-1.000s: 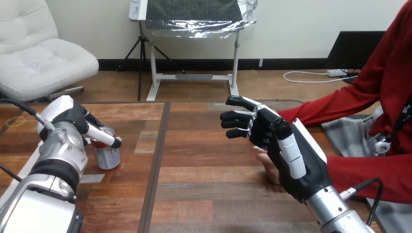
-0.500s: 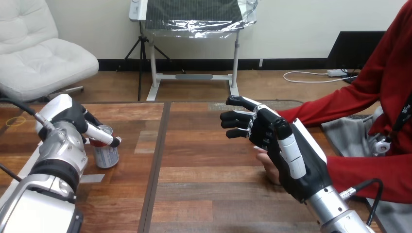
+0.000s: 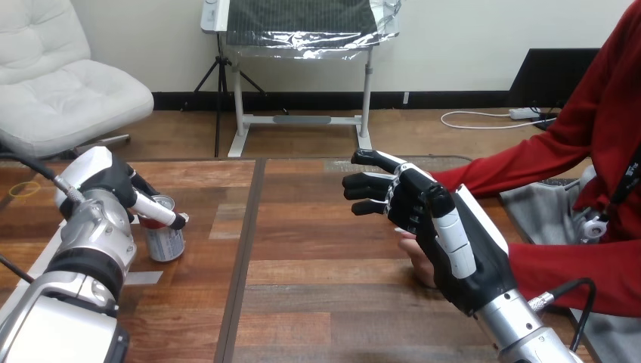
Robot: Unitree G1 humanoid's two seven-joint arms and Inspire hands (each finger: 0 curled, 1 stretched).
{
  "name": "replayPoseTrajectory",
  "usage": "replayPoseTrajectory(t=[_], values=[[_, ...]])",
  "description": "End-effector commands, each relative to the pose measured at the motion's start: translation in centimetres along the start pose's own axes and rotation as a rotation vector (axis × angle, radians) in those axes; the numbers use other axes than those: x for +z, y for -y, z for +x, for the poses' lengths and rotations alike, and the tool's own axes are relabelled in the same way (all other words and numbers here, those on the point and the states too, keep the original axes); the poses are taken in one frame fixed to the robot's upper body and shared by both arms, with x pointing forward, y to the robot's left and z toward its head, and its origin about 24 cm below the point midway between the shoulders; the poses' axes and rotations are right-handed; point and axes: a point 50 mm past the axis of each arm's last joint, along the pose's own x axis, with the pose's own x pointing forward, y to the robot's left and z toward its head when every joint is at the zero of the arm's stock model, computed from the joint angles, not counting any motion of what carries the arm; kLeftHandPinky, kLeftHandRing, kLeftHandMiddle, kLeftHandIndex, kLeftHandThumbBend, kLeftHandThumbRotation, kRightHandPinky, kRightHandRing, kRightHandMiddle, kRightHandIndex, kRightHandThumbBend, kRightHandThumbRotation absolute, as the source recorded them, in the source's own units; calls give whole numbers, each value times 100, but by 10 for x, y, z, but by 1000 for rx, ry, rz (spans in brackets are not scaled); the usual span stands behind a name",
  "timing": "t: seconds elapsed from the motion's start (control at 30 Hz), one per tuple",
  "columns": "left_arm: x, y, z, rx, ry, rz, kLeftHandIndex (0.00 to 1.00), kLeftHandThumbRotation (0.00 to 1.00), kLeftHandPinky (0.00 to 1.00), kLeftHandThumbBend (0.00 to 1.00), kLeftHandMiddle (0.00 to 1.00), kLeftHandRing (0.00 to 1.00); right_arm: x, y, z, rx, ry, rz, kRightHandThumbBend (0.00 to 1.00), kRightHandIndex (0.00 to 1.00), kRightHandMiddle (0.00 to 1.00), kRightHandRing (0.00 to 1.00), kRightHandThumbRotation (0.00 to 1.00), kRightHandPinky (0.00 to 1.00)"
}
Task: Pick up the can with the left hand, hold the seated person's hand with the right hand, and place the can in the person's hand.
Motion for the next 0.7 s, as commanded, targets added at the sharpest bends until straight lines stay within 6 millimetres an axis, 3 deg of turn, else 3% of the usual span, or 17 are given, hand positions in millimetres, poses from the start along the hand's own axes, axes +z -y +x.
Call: replayPoseTrajectory(t=[0.0,0.4,0.67], values=[[23,-17,-1,78,91,-8,47,0,38,76,51,46,19,4,16,16,98,-41,82,83,76,76,100,73],[27,-21,-1,88,105,-17,47,0,36,75,50,44,19,5,17,16,91,-40,81,83,76,76,100,72],[30,-25,-2,95,120,-4,47,0,38,76,52,47,20,10,18,-4,82,-151,81,83,76,76,100,72]])
